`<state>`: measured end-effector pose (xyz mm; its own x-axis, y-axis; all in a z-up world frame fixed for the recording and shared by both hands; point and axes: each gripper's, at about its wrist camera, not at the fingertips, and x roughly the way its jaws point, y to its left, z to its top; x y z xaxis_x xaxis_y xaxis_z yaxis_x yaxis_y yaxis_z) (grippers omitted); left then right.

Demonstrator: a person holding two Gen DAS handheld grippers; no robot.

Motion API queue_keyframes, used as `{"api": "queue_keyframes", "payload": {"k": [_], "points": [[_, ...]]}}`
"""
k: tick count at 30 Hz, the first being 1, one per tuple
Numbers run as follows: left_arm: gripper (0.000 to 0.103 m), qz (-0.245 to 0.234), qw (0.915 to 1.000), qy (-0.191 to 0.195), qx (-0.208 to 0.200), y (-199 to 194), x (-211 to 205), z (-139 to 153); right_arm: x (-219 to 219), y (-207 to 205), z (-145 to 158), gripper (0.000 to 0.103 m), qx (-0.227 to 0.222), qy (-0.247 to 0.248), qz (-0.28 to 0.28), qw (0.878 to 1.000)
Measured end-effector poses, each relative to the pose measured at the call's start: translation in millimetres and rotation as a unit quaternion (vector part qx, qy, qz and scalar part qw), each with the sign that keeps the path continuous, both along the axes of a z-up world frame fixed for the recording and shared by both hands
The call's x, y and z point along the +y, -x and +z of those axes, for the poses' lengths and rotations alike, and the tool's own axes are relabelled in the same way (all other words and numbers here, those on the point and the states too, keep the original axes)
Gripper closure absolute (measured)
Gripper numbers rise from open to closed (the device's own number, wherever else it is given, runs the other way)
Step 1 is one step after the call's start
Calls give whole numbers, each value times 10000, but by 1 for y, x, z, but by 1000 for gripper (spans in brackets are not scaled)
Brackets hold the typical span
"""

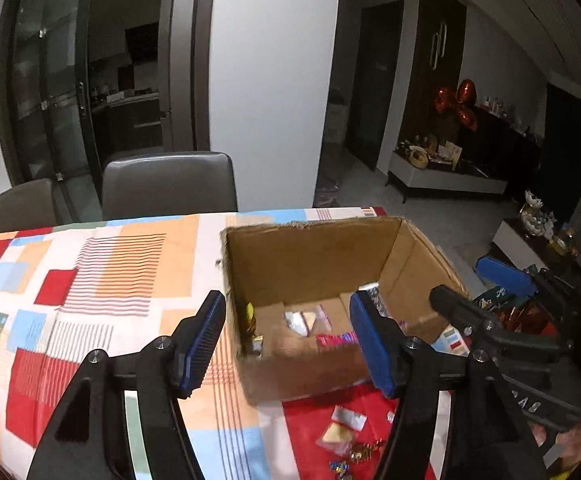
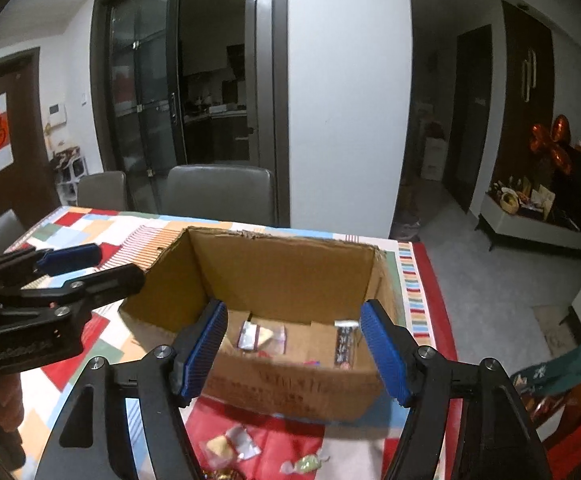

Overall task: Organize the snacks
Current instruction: 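Withdraw both tools from the box toward the remaining candies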

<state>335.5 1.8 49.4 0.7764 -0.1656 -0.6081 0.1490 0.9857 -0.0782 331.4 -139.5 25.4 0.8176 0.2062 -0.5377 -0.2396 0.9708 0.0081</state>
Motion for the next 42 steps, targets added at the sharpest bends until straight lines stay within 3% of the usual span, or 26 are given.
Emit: {"api": "queue_keyframes", "payload": {"k": [9, 18, 26, 29, 36, 42], "points": [[40, -131, 9995, -239, -165, 59, -14, -23, -7, 49, -25, 33, -72, 74, 231, 9997], [40, -334, 9987, -379, 96, 99, -30, -64, -21, 76, -60, 33, 216, 133, 550, 9982], [45, -484, 9964, -293, 632, 113, -41, -107, -18, 79, -92, 34, 488, 421, 1130, 9915], [49, -521, 9950, -260, 813, 114, -44, -123, -14, 77, -101, 39, 604, 527, 1377, 9872], [57, -661, 9910, -14, 1161, 108, -45, -147, 0, 69, -126, 45, 1114, 674, 1917, 9728], [61, -733, 9887, -66, 1306, 106, -47, -162, 7, 61, -141, 48, 1318, 868, 2094, 9650]]}}
